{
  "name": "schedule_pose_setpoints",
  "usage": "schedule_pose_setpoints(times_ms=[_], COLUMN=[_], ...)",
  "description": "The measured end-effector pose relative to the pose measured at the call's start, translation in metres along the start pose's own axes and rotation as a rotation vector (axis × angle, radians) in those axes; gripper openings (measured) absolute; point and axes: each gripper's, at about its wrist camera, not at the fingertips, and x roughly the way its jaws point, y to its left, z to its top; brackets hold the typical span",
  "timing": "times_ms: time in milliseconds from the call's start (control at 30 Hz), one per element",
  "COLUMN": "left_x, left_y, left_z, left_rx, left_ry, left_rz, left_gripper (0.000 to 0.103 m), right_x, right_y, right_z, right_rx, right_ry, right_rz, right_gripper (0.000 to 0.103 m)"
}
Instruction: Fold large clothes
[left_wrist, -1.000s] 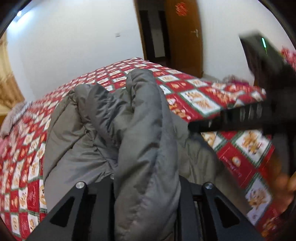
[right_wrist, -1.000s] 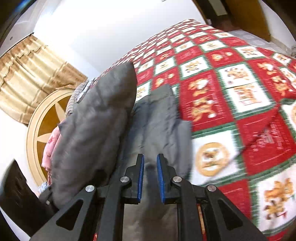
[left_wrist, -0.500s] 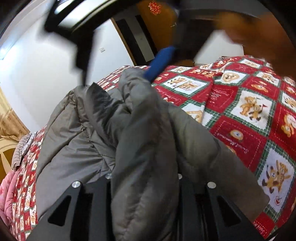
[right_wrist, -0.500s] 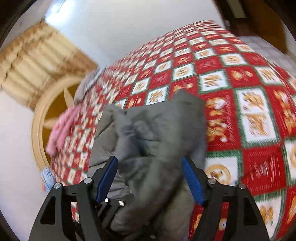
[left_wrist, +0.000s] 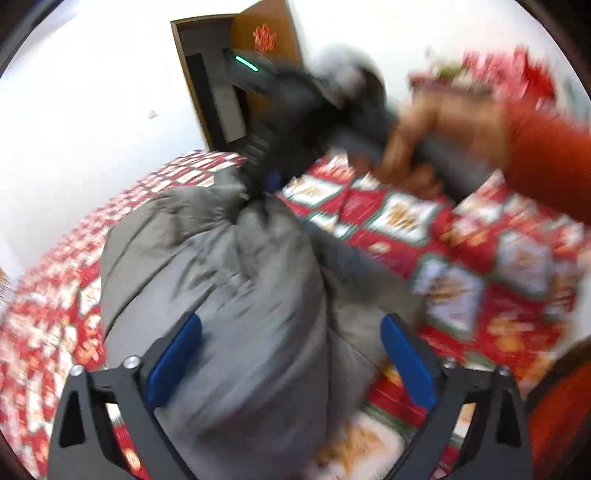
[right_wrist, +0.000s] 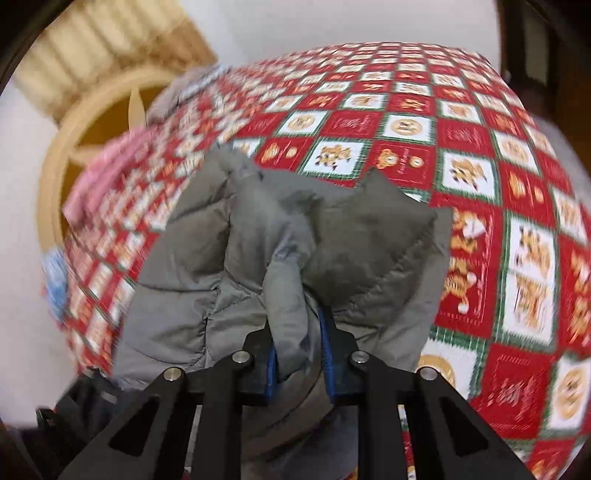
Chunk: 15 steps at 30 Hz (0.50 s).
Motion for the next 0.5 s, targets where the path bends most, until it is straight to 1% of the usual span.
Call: schedule_pose_setpoints(times_ms=[33,67,100,133,200,267,300,367,433,467,500], left_x=[-0.012,-0.028,-0.035,-0.039,-0.03,-0.008,0.003,0.038,0.07,0.077,0.092], left_y=[0.011,0.029,0.044,0.067,0.103,0.135,0.143,0.159,0.162,0.16,0.157], left_z=[0.001,0.003,0.007,0.014,0.028,0.042,0.045,0.056,0.061,0.057,0.056], left_rx=[-0.032,-0.084,-0.13,-0.204,-0.333,-0.454,-0.491,-0.563,-0.615,-0.625,-0.624], left_ry=[-0.018,-0.05,-0.073,-0.094,-0.099,-0.083,-0.067,-0.023,0.023,0.038,0.067], left_rz=[-0.034,-0.057,-0.045,-0.012,0.035,0.074,0.092,0.14,0.165,0.169,0.18], left_gripper=[0.102,0.103,0.103,0.103,0.103,0.103,0.103,0.101,0.099,0.099,0.098], right_x=[0.0,-0.002,-0.003,-0.002,0.0,0.002,0.004,0.007,0.009,0.01,0.011], right_y=[-0.003,-0.011,-0.016,-0.024,-0.04,-0.047,-0.05,-0.053,-0.059,-0.063,-0.067], right_z=[-0.004,-0.011,-0.017,-0.024,-0.036,-0.044,-0.049,-0.057,-0.065,-0.07,-0.075], right_rx=[0.02,0.05,0.076,0.112,0.195,0.235,0.244,0.248,0.271,0.283,0.294], right_ry=[-0.012,-0.035,-0.048,-0.062,-0.095,-0.116,-0.129,-0.14,-0.15,-0.157,-0.165], right_rz=[0.011,0.027,0.041,0.063,0.115,0.126,0.116,0.096,0.099,0.106,0.113], right_gripper=[0.019,0.019,0.019,0.019,0.019,0.019,0.019,0.019,0.019,0.019,0.019])
